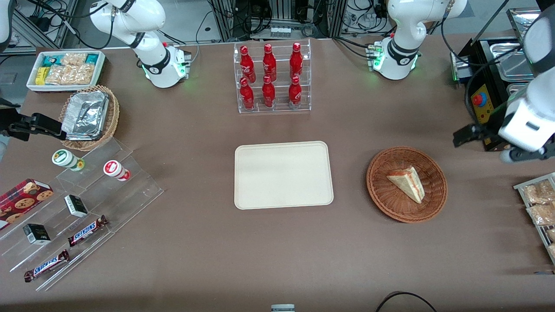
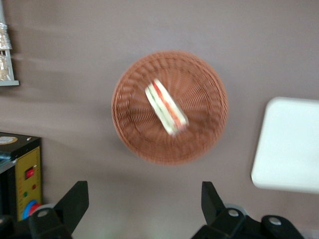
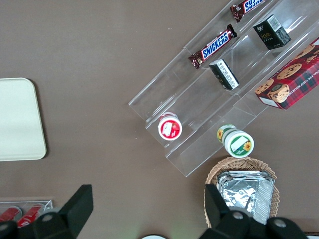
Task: Place sandwich from basket to tray
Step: 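Move the left gripper over the sandwich in the wicker basket, then lower the open left gripper around the wrapped sandwich and close it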
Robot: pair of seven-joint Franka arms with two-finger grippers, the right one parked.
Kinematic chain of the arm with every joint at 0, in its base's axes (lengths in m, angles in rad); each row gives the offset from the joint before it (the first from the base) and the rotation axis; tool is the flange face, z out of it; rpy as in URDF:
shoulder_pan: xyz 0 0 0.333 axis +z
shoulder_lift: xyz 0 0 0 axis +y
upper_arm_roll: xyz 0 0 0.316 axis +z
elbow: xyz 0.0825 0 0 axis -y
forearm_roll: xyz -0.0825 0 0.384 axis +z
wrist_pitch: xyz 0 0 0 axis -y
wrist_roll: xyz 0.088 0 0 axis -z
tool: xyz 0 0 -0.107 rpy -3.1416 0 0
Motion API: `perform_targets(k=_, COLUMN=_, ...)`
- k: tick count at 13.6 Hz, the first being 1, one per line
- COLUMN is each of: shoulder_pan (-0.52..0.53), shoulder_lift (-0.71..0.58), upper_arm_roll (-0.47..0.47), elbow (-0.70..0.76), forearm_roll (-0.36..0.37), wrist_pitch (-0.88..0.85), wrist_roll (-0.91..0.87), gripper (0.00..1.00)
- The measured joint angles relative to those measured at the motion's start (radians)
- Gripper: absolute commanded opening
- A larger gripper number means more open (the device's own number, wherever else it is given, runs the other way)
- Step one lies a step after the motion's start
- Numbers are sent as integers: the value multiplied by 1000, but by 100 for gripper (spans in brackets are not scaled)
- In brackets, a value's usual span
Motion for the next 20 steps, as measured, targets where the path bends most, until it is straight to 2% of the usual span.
perform_targets(k=4, shoulder_pan=-1, shoulder_lift=-2, upper_arm_roll=-14, elbow=-254, forearm_roll=10, wrist_pitch=378, wrist_roll=-278, gripper=100)
perform_targets(k=6, shoulder_pan=-1, shoulder_lift=-1, upper_arm_roll=-29, elbow=-342, forearm_roll=10, wrist_pitch=502, wrist_roll=-415, gripper=100)
perform_targets(k=10, shoulder_pan=-3, shoulder_lift=6, upper_arm_roll=-48, elbow=-520, forearm_roll=11, wrist_pitch=739, wrist_roll=-557, gripper=100)
perform_targets(k=12, shoulder_pan=-6, shoulder_lift=27, upper_arm_roll=-51, elbow=-558, forearm_roll=11, wrist_pitch=775, wrist_roll=-570, gripper=100)
perform_targets(k=20, shoulder_pan=-14, shoulder_lift=122, upper_arm_roll=-52, elbow=-562, forearm_roll=11, wrist_pitch=826, wrist_roll=-579, gripper=100)
